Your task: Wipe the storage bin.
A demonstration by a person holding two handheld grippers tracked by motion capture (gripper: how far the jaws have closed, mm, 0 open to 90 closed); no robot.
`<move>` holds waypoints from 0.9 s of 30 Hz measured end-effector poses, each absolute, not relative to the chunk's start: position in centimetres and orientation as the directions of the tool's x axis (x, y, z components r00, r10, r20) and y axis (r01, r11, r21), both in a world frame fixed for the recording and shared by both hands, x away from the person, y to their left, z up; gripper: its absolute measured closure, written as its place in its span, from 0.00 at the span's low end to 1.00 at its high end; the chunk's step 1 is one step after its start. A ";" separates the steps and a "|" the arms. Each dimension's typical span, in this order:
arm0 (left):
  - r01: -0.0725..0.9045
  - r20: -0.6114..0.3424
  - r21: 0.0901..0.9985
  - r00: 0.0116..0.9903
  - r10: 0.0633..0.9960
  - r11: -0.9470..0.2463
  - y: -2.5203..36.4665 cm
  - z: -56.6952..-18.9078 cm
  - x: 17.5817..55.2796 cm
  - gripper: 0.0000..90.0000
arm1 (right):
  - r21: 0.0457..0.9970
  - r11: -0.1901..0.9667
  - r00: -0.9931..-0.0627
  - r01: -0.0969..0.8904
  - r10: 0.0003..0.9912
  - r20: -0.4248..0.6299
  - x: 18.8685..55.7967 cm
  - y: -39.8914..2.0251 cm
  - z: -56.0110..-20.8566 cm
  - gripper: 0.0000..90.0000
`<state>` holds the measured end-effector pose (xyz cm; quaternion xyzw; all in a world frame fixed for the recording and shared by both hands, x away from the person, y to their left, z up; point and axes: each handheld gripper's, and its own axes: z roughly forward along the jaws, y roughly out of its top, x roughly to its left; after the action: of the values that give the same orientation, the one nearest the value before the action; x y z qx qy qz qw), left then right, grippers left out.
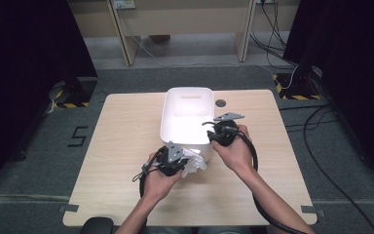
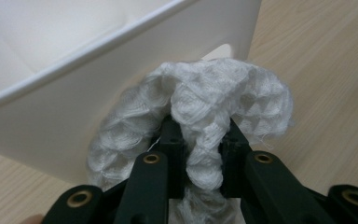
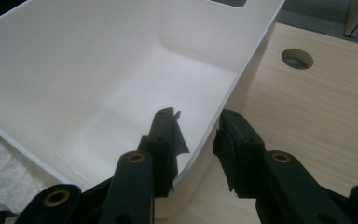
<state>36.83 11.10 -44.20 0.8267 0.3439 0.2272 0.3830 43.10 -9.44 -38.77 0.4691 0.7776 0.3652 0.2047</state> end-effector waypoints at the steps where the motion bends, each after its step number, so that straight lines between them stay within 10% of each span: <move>1: 0.395 0.115 0.788 0.661 0.742 -0.473 11.1 -44.3 36.8 0.85 | 0.760 0.293 -0.476 0.581 0.879 0.025 43.1 -9.4 -38.8 0.75; 27: 0.417 0.113 0.756 0.676 0.728 -0.504 10.3 -46.6 37.2 0.85 | 0.760 0.294 -0.474 0.580 0.880 0.021 43.1 -9.4 -38.8 0.75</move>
<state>37.21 10.26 -46.61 0.8403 0.3408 0.2145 0.3630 43.06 -9.40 -38.76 0.4693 0.7776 0.3641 0.2063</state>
